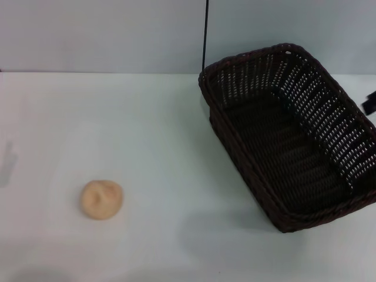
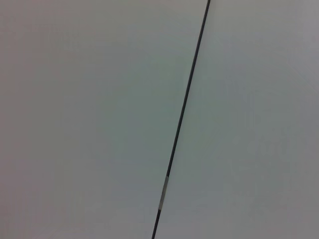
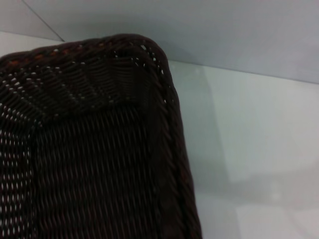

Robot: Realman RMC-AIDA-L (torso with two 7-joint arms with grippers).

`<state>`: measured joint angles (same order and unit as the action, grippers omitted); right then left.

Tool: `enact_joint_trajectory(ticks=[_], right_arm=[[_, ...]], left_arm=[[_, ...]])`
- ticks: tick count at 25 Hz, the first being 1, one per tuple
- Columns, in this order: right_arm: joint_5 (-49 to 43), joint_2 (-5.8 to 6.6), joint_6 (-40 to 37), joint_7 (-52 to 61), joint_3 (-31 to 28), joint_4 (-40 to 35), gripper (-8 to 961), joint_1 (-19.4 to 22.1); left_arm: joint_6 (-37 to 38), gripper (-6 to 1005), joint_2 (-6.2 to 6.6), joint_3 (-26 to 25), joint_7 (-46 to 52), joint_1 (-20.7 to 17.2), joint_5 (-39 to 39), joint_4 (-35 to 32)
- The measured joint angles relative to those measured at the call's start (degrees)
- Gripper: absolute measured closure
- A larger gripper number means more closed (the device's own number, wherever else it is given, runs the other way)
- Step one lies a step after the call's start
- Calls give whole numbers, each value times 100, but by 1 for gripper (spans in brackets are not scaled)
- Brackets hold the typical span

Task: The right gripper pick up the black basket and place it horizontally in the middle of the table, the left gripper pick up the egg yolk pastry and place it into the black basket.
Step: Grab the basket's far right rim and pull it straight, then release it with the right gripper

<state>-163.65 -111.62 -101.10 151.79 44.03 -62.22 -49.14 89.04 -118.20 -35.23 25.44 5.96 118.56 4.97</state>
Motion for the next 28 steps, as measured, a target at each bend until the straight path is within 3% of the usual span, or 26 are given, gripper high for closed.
enact_joint_trajectory(ticks=[7, 11, 16, 23, 28], right_arm=[[538, -251, 989, -111, 45, 802, 224, 198], [509, -294, 1519, -118, 231, 1196, 230, 264], [570, -402, 1661, -272, 279, 950, 239, 434], [579, -442, 1697, -318, 291, 841, 250, 458], [608, -477, 1846, -345, 281, 771, 427, 472]], left_arm=[[1, 185, 0, -12, 82, 43, 1, -23], [-1, 185, -3, -11, 84, 52, 1, -20], [-2, 185, 3, -10, 84, 54, 0, -26], [-1, 185, 2, -16, 85, 41, -7, -5], [-1, 185, 0, -19, 85, 31, -9, 6]])
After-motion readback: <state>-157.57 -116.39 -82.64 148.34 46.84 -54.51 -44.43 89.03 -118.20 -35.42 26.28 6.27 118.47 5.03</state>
